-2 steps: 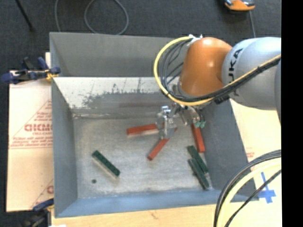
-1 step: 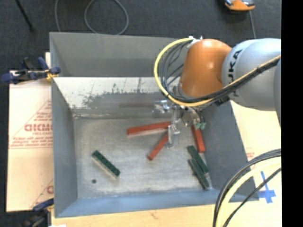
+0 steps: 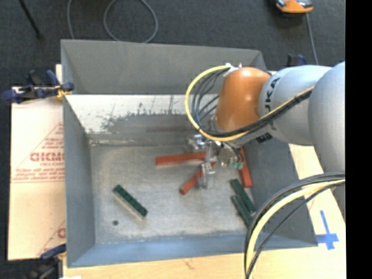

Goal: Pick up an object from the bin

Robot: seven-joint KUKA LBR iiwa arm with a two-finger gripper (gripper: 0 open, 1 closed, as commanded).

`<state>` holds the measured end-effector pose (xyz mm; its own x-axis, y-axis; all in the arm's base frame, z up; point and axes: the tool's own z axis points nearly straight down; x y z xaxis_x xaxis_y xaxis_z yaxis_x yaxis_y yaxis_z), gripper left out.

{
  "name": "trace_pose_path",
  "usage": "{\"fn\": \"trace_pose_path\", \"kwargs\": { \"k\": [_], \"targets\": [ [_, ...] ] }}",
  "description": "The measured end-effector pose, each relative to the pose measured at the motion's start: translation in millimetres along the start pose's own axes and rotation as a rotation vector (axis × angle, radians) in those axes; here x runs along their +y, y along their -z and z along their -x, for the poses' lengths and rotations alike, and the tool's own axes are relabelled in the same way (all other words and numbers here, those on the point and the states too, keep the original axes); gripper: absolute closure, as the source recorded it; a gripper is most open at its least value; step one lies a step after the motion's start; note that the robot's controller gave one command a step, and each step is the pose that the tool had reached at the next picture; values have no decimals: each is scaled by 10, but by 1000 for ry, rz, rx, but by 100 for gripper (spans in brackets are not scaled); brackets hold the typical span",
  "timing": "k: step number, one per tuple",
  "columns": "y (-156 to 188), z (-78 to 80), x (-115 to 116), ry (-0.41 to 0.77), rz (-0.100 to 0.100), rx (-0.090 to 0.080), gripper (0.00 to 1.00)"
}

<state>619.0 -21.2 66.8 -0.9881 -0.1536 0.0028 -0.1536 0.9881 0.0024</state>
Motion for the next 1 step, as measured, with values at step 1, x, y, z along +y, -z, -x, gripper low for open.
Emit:
{"fn": "trace_pose_path", "kwargs": {
  "k": [1],
  "targets": [
    [95, 51, 0, 2, -3, -17, 100]
  ]
}}
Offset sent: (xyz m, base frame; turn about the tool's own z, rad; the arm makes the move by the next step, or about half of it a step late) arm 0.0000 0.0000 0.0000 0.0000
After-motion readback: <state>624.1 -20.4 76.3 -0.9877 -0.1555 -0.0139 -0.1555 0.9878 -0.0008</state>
